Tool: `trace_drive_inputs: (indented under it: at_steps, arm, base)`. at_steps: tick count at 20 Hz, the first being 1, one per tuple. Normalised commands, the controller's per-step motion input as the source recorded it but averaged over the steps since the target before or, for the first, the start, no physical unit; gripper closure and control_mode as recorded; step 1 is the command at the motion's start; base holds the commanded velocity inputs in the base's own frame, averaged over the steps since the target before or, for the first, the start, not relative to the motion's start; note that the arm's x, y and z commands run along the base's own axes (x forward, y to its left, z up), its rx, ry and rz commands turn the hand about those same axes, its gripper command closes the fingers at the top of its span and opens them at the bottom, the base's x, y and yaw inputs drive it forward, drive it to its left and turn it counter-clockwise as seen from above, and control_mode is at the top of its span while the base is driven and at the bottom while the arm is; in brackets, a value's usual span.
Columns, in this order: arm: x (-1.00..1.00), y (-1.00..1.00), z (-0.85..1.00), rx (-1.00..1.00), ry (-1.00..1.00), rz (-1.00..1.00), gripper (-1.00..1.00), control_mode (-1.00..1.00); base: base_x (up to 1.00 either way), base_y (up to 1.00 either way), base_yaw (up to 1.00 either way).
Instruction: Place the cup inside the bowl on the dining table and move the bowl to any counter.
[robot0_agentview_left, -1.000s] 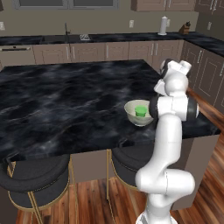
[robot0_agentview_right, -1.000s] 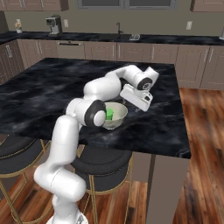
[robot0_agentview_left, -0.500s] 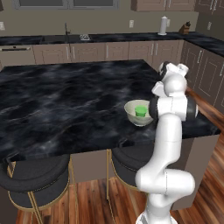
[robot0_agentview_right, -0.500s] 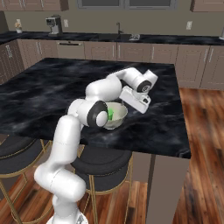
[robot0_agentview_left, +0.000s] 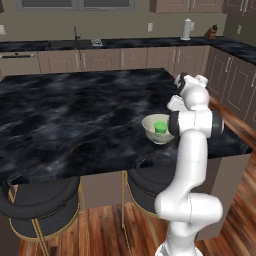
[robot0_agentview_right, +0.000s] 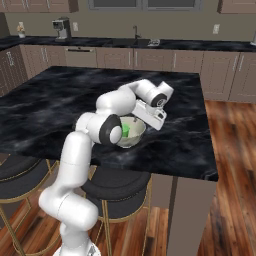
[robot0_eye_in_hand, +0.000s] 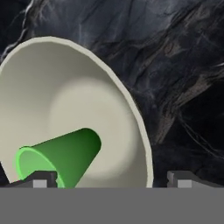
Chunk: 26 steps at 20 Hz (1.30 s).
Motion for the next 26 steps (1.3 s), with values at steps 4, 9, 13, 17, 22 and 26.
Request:
trace_drive_inputs:
  at_steps: [4,9,13,17,22,26]
  arm:
    - [0.17,-0.01,-0.04,-0.07,0.00,0.00,-1.00,-1.00]
    - [0.11,-0.10,-0.02,-0.06,0.00,0.00,-1.00,-1.00]
    - [0.07,-0.10,-0.14,-0.05,0.01,0.00,-1.00,-1.00]
    - [0.04,-0.07,-0.24,0.00,0.01,0.00,-1.00,-1.00]
    - [0.04,-0.02,-0.14,0.00,0.01,0.00,-1.00,-1.00]
    - [0.06,0.00,-0.13,0.00,0.02,0.00,-1.00,-1.00]
  base:
    - [0.00,0.00,0.00]
    - [0.00,0.00,0.00]
    - [0.00,0.00,0.00]
    - [0.00,0.00,0.00]
    - [0.00,0.00,0.00]
    - [0.00,0.00,0.00]
